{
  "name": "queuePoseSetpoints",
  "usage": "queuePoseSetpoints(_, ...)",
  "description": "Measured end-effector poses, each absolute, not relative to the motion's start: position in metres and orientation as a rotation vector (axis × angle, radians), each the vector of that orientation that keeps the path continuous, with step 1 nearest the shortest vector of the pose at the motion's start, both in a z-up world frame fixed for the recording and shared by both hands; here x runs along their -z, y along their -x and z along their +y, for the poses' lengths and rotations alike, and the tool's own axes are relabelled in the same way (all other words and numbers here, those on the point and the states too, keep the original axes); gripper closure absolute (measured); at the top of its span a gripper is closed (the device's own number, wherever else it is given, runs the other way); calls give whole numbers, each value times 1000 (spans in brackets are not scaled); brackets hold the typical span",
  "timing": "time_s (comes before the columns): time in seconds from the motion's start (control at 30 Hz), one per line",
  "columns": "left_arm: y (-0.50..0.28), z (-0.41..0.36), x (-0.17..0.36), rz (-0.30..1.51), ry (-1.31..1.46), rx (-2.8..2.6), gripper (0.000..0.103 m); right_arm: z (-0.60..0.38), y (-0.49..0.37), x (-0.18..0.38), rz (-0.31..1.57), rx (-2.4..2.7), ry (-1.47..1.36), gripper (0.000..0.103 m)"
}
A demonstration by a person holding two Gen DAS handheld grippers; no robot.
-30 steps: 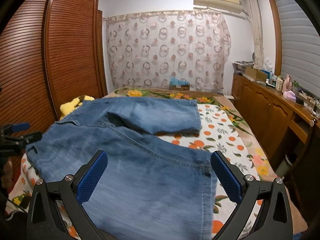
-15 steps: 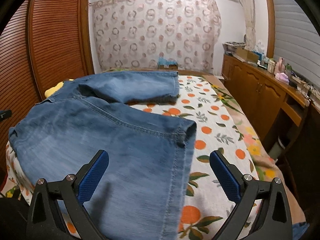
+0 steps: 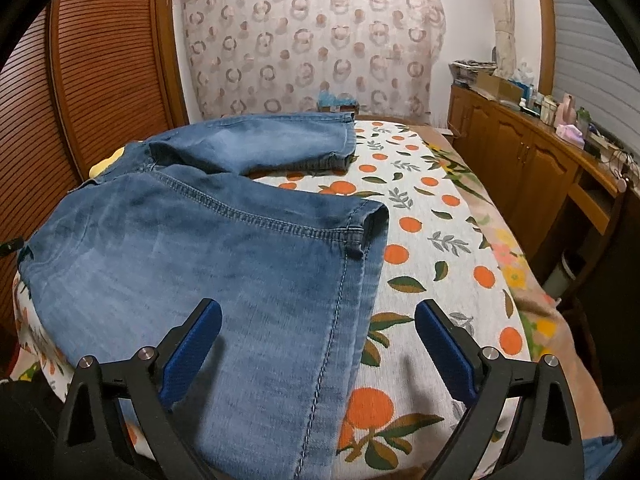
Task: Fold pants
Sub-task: 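Lower the right gripper to a jeans leg hem while the left gripper reaches the waistband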
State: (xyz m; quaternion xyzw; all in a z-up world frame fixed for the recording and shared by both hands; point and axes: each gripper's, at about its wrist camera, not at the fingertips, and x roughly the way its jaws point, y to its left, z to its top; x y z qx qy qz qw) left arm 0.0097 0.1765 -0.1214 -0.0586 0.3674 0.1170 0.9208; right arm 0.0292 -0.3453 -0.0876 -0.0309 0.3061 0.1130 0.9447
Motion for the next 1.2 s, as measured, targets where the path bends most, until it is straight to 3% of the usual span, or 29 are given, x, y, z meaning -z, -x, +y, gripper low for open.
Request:
queuePoseSetpoints(0.3,-10,189,140,791,174,-240,35,-356,-26,87,655,-265,67,12)
queuePoseSetpoints(0.67,-12,192,138,771,207,-211,56,-358,-31,87,702,-279,66,21)
queuePoseSetpoints(0.77,-13,192,136,766,213,-188,67,-356,-34,87,710,-292,69,27)
queuePoseSetpoints(0.83,-13,190,135,764,210,-177,73,-352,-38,88,729,-307,76,38)
queuePoseSetpoints(0.97,-11,184,123,737,196,-165,82,-350,-39,89,746,-310,94,42)
queuePoseSetpoints(1.07,-8,181,109,700,192,-156,83,-350,-41,87,750,-303,102,56)
queuePoseSetpoints(1.2,-5,174,88,651,177,-139,84,-352,-44,85,753,-307,102,88)
